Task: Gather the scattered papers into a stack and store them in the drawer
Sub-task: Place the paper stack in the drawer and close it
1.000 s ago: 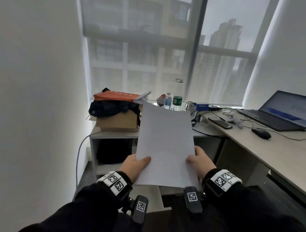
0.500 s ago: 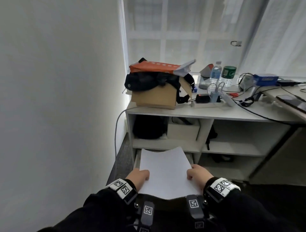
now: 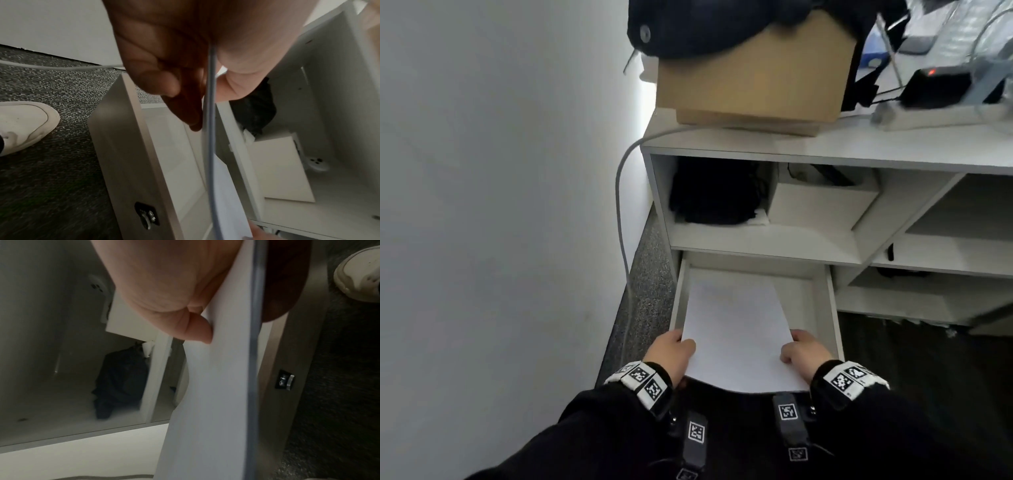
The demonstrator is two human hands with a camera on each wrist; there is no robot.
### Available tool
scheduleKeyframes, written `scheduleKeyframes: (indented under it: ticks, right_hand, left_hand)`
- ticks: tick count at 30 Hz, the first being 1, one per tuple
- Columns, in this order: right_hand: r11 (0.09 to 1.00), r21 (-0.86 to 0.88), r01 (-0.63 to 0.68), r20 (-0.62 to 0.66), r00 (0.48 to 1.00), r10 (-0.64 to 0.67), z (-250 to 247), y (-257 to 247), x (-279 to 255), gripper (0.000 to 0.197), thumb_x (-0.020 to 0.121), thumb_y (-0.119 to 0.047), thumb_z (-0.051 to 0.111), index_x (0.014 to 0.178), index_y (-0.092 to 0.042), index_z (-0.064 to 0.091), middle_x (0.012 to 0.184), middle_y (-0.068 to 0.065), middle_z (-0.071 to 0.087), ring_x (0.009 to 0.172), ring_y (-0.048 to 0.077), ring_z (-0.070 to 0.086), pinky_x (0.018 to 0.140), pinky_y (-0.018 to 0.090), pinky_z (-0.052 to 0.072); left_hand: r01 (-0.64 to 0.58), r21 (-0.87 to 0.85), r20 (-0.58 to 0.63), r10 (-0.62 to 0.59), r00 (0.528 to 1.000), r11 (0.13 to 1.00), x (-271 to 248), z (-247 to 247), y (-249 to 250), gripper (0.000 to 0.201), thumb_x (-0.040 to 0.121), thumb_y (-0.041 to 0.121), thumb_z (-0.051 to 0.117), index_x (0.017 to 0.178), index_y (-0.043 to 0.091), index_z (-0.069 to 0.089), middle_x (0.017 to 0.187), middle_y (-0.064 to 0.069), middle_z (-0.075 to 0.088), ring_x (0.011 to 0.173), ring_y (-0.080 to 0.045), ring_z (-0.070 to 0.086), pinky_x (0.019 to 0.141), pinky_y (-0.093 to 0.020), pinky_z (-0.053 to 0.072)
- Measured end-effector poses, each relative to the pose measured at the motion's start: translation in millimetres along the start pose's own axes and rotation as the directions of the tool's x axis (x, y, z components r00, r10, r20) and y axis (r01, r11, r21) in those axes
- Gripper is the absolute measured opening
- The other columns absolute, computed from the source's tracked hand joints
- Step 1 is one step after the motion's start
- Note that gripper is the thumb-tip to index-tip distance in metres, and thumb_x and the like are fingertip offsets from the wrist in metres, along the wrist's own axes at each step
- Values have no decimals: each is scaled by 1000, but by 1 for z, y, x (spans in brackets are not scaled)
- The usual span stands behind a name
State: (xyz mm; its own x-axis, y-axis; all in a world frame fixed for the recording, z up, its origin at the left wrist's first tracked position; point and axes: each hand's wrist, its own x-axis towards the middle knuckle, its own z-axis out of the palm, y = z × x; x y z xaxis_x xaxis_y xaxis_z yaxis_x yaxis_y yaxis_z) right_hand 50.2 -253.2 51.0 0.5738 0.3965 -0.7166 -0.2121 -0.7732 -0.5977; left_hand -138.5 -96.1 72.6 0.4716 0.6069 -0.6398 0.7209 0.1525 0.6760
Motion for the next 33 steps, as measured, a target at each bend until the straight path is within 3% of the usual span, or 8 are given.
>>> scheduleKeyframes:
  ticks: [5,8,11,20,23,27,29,33]
  right_hand:
    - [998,15,-60,-12,998,61,13,6,60,69,50,-13,53,118,-5,61,86,11,67,73,26,63,59,25,50]
    - [999,22,-38,-2,999,38,17,7,92,51,74,-2,66,124,-9,56,93,11,63,68,14,57,47,15,45]
    - [996,63,-62,5,998,62,21,15,123,48,92,-1,59,137,-14,50,101,11,62,73,14,57,58,22,47]
    - [968,139,-208,87,977,197,38,34,163,38,93,-13,53,127,-28,57,103,6,63,79,22,57,54,27,51]
    - [954,173,-246,106,967,230,41,40,164,33,93,-7,50,119,-26,57,97,5,58,77,22,53,65,36,53]
    - [941,215,-262,141,962,236,42,42,167,56,94,-7,57,148,-17,42,132,9,51,89,25,57,71,42,57]
    - [930,244,-274,141,959,245,42,40,165,55,96,-8,57,148,-18,41,124,10,53,88,26,58,69,40,55]
    - [931,217,-294,191,948,255,38,37,155,46,98,-13,55,142,-21,45,125,7,55,100,28,64,69,35,52]
  left_hand:
    - [93,-58,15,-92,996,994,69,6,-9,31,78,15,44,96,-1,65,91,-21,67,70,-25,58,55,-26,48]
    - [195,-157,56,-188,980,968,109,12,-14,22,80,5,44,91,2,63,88,-17,55,71,-30,56,51,-32,54]
    - [260,-184,88,-248,965,948,141,22,-22,15,82,-3,48,77,8,56,94,-14,51,79,-30,56,56,-35,57]
    - [358,-229,67,-352,934,905,188,43,-45,40,91,-2,48,112,33,50,108,-9,60,88,-31,64,70,-46,62]
    - [370,-229,43,-370,928,900,195,46,-48,39,93,-1,48,114,31,51,93,-2,59,78,-24,62,71,-44,61]
    - [385,-245,35,-389,921,890,200,48,-49,45,92,0,52,134,17,52,99,-6,58,76,-22,60,68,-41,60]
    - [402,-274,28,-411,911,874,199,48,-48,45,92,5,56,135,13,50,96,-5,55,73,-19,56,71,-40,57]
    - [412,-299,24,-425,905,861,193,45,-44,44,90,13,57,133,11,52,102,-7,52,94,-28,50,86,-47,50]
